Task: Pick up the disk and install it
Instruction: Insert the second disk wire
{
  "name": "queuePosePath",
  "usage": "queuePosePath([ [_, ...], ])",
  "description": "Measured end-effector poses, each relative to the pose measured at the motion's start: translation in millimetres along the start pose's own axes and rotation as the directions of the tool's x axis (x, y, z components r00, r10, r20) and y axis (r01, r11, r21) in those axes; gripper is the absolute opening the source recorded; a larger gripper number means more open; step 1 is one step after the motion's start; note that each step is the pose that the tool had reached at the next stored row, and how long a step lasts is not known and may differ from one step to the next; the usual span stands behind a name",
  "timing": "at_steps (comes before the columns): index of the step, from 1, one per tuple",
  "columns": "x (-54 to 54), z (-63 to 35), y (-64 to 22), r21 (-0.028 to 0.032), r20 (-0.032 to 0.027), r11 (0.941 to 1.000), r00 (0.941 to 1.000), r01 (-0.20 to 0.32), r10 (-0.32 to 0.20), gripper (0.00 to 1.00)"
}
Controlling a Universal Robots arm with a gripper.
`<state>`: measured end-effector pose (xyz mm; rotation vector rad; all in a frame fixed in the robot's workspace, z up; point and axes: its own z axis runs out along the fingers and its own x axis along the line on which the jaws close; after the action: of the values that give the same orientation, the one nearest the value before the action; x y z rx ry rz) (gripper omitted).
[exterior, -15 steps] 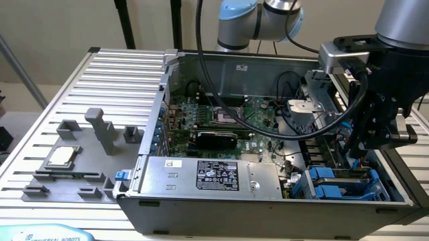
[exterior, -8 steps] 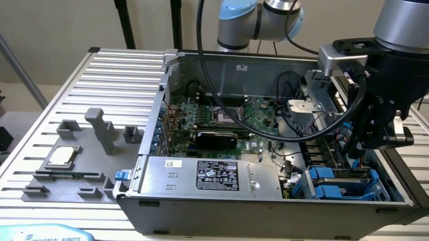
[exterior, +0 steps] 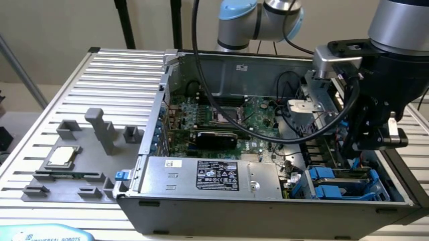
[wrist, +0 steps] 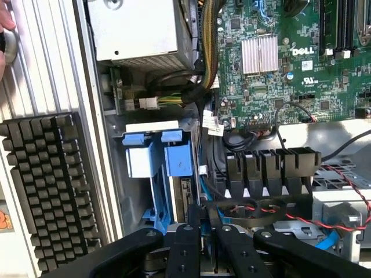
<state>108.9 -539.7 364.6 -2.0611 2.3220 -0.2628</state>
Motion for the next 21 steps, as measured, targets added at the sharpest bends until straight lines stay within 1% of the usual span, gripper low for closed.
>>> queuePosePath([
  [3,5.3,3.2,0.3,0.0085,0.0064,0.9999,1.0,0.006,-0.006,0.16],
  [6,9.7,7.0,0.4,0.0155,0.0097,0.9999,0.9999,0.006,-0.007,0.16],
  [12,10.4,14.8,3.4,0.0317,0.0164,0.9995,0.9998,0.009,-0.01,0.16],
  [15,11.5,18.1,5.9,0.0372,0.0203,0.9993,0.9997,0.01,-0.011,0.16],
  [21,11.9,22.7,6.6,0.0438,0.0285,0.9989,0.9994,0.017,-0.018,0.16],
])
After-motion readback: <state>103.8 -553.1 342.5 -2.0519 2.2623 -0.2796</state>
